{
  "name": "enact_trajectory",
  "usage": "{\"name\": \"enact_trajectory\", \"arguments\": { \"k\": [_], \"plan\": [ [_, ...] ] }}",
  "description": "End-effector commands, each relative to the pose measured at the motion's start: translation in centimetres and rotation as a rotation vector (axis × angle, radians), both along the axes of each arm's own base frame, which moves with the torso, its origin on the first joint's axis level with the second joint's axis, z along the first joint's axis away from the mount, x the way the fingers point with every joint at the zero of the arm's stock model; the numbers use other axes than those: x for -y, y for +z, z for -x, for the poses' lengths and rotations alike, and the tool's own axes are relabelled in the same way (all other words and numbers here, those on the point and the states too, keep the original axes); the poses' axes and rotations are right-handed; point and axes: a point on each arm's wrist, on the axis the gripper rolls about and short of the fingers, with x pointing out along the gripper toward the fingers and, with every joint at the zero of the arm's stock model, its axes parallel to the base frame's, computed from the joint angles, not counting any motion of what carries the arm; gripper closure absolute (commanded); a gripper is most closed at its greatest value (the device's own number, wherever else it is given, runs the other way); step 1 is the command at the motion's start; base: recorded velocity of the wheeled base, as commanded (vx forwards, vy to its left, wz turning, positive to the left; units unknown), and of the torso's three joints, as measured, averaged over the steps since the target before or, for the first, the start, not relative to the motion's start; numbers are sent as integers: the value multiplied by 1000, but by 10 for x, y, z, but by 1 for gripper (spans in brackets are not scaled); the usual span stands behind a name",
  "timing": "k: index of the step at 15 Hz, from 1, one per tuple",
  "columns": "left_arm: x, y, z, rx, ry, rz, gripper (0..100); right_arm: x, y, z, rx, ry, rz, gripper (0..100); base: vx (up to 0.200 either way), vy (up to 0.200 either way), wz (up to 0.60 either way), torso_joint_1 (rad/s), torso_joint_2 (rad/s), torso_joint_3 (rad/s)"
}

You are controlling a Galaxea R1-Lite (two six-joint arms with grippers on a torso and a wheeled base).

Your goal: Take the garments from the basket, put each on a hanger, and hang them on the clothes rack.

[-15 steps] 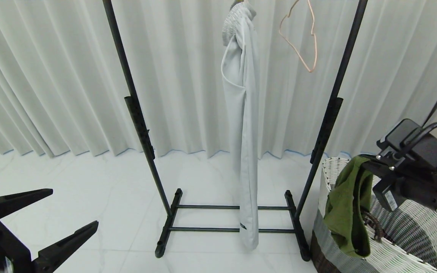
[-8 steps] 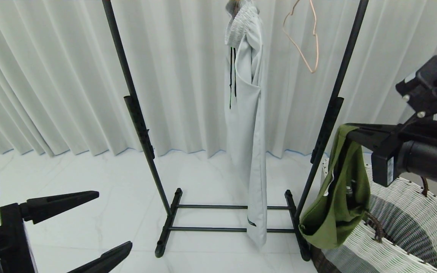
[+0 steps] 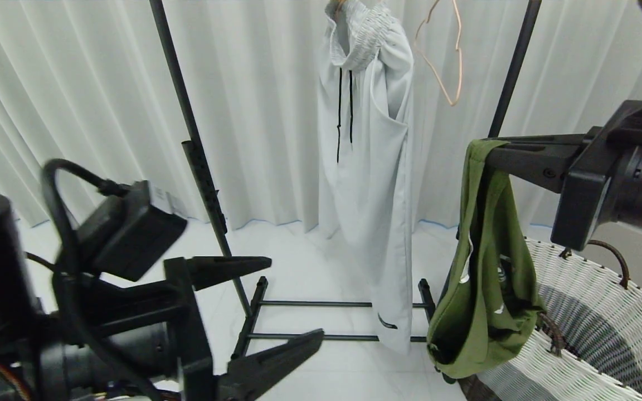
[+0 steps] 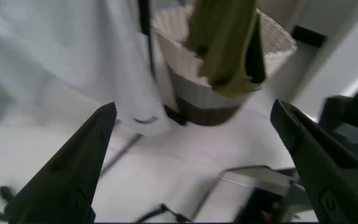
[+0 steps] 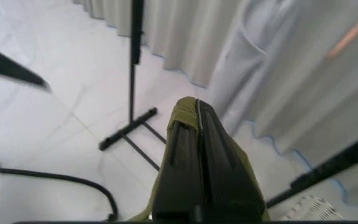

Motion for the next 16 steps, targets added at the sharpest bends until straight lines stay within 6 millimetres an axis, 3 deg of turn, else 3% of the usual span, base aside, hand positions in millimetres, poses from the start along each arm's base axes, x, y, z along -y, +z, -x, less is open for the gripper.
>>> {"name": "enact_trajectory", "arguments": {
  "k": [1, 3, 7, 11, 15, 16],
  "plan": [
    [39, -23, -9, -121, -48, -41, 0, -7, 1, 1, -6, 21, -3, 100, 0, 0, 0, 0, 0, 0],
    [76, -29, -19, -178, 37, 4, 0, -10, -1, 2, -19, 32, -10, 100, 0, 0, 0, 0, 0, 0],
    [120, -50, -48, -191, 144, 12, 0, -11, 0, 2, -31, 42, -27, 100, 0, 0, 0, 0, 0, 0],
    [135, -77, -72, -206, 182, -11, 0, -9, 2, 3, -42, 42, -51, 100, 0, 0, 0, 0, 0, 0],
    [140, -94, -74, -224, 185, -45, 0, -7, 2, 4, -42, 41, -57, 100, 0, 0, 0, 0, 0, 0],
    [138, -97, -73, -230, 182, -56, 100, -7, 2, 3, -47, 41, -61, 100, 0, 0, 0, 0, 0, 0]
  ]
}}
